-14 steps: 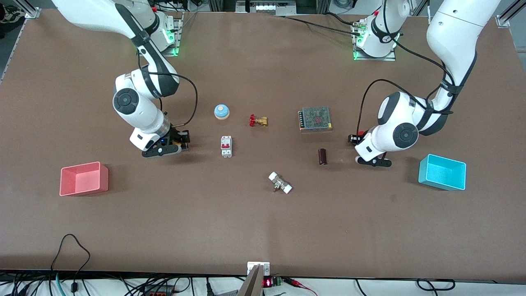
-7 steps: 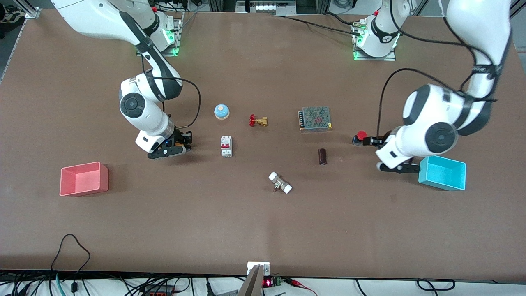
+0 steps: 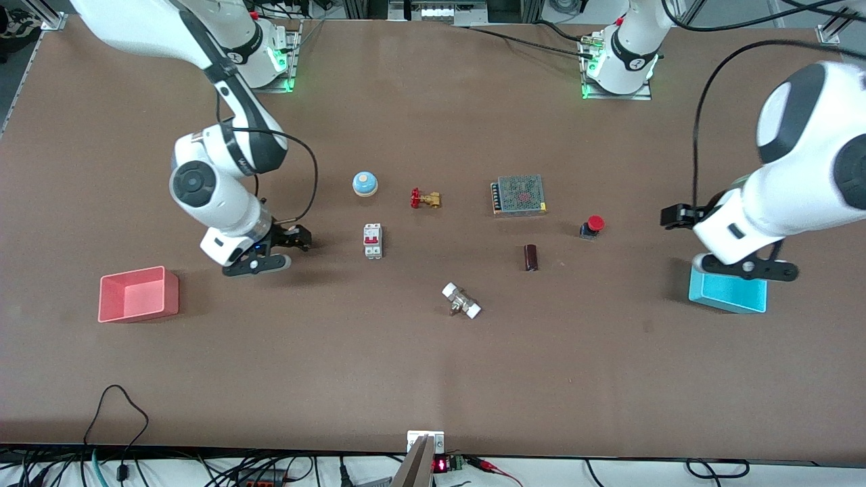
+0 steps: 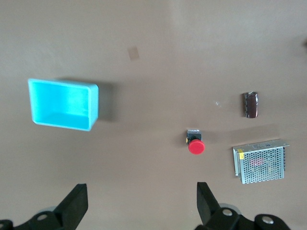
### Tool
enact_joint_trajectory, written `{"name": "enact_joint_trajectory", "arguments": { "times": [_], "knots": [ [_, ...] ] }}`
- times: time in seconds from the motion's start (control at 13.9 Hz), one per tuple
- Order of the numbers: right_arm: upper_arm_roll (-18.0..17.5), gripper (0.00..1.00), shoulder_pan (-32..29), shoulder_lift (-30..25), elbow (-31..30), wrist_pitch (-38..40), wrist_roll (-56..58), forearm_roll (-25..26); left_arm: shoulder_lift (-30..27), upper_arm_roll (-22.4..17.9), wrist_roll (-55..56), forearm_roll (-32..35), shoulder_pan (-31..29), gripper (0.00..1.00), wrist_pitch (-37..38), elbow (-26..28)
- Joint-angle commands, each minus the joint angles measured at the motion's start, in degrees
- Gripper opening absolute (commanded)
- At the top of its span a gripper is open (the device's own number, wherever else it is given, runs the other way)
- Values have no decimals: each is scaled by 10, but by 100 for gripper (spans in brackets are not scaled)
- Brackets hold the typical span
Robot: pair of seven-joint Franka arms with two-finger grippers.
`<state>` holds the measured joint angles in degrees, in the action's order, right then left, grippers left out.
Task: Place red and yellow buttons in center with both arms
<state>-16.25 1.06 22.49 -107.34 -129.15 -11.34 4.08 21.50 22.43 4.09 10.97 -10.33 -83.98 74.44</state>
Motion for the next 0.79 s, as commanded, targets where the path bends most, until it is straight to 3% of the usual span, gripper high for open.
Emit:
{"name": "enact_joint_trajectory", "arguments": {
  "times": [0.0,0.07,0.14,0.29,0.43,0.72],
  "knots": [
    [-2,100,-32,-37,87,121,0,-56,-110,-105,-39,-61,48,100,-70,97],
    [-1,100,-44,-59,91,138,1,-59,-155,-156,-39,-80,73,100,-118,152],
    [0,100,-60,-81,91,142,2,-58,-193,-179,-39,-82,87,100,-153,204],
    [1,100,-91,-120,91,156,14,-57,-235,-191,-41,-81,96,100,-169,254],
    [24,100,-102,-153,92,184,27,-57,-230,-188,-32,-75,116,100,-124,243],
    [47,100,-103,-213,105,285,81,-41,-218,-188,-33,-82,114,100,-130,233]
  ]
}}
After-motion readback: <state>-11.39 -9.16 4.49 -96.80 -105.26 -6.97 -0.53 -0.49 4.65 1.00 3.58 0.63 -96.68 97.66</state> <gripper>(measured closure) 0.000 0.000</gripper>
